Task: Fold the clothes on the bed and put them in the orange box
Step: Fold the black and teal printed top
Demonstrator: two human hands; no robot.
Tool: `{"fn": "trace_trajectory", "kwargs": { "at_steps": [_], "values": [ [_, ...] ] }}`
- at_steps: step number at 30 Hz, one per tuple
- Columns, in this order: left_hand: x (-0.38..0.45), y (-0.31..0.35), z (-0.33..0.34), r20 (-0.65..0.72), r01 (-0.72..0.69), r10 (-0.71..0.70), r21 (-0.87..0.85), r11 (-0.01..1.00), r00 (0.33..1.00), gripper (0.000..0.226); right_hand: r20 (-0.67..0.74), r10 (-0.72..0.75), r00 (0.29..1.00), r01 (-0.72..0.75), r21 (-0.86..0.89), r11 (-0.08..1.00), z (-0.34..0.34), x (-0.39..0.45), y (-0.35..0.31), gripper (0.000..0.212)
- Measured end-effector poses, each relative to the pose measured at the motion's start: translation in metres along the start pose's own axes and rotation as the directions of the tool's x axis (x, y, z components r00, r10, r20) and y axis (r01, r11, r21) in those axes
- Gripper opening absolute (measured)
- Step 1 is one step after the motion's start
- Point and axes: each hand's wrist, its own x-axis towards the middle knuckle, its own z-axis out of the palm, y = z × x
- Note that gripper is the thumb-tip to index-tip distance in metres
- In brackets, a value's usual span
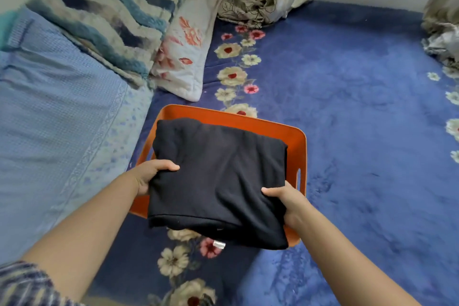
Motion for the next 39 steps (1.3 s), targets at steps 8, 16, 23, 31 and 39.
{"fn": "trace_trajectory", "kwargs": {
  "at_steps": [8,16,23,31,39],
  "values": [
    [0.041,0.002,0.004,-0.028,-0.005,0.006,0.03,1.0,1.0,0.031,-0.154,-0.037,0.987,0.033,-0.028,0.999,0.007,0.024,-0.009,0.04],
    [0.083,-0.024,0.004,-0.376,-0.051,0.158,0.279,0.959,0.913,0.047,-0.208,-0.01,0.978,-0.097,-0.499,0.861,0.009,0.035,0.004,0.058],
    [0.08,-0.023,0.015,-0.32,-0.027,0.586,0.862,0.506,0.745,0.07,0.142,-0.551,0.822,0.074,-0.987,-0.144,0.03,0.017,-0.007,0.074],
    [0.083,-0.016,0.042,0.499,-0.305,0.264,0.788,-0.535,0.825,0.121,0.205,-0.558,0.804,0.066,-0.964,-0.258,0.029,0.071,-0.033,0.06],
    [0.127,-0.035,0.057,0.384,-0.264,0.09,0.767,-0.585,0.919,0.123,0.119,-0.523,0.844,0.094,-0.993,-0.074,0.007,0.12,0.002,0.088]
  ]
}}
